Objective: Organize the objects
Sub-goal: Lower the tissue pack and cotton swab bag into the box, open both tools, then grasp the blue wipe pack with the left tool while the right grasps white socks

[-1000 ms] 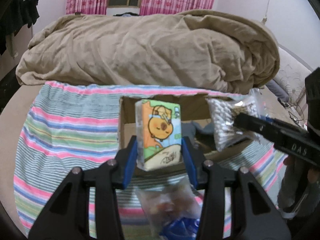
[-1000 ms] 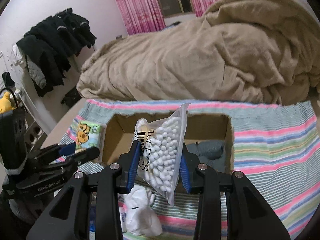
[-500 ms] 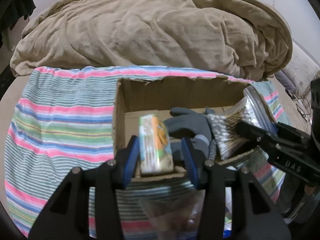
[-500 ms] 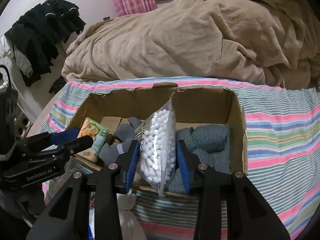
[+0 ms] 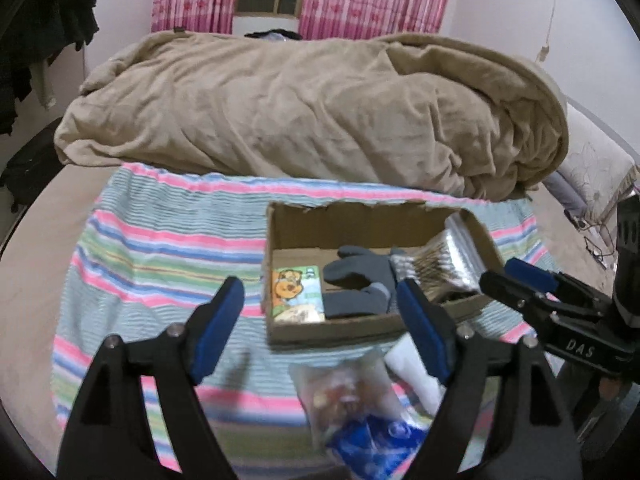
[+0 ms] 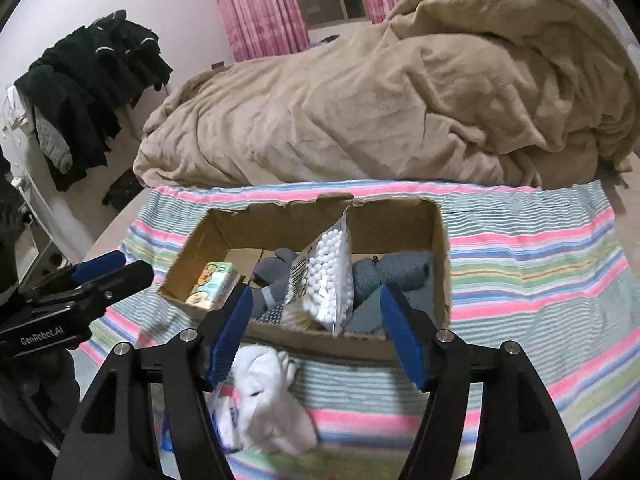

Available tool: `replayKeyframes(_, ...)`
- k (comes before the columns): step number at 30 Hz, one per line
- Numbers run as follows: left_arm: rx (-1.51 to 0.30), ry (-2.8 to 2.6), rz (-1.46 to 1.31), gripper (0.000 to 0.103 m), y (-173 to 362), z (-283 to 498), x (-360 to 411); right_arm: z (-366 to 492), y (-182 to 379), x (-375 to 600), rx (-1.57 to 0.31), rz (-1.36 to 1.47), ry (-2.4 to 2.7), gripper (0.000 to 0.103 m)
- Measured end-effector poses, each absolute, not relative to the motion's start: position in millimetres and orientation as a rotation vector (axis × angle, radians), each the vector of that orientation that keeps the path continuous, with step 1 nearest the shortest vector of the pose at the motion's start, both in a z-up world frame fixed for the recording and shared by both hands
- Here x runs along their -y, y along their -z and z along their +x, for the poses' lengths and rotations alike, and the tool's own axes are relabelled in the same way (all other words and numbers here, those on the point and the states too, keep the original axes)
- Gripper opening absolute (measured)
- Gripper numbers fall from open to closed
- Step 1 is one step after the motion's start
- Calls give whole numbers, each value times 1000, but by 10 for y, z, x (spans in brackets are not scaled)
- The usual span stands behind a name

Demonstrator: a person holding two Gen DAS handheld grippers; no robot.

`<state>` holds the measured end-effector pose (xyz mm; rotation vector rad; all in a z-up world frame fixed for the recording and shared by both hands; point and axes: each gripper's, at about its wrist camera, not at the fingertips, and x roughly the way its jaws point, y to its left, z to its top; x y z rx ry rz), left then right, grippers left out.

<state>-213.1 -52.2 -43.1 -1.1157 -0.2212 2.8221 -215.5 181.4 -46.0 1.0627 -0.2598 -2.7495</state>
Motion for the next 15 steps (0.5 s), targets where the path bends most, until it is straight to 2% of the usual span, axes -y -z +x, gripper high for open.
replayKeyframes(15, 266, -2831, -1033, 85, 80, -1148, 464, -1366, -9, -1661, 201, 976, 2754, 70)
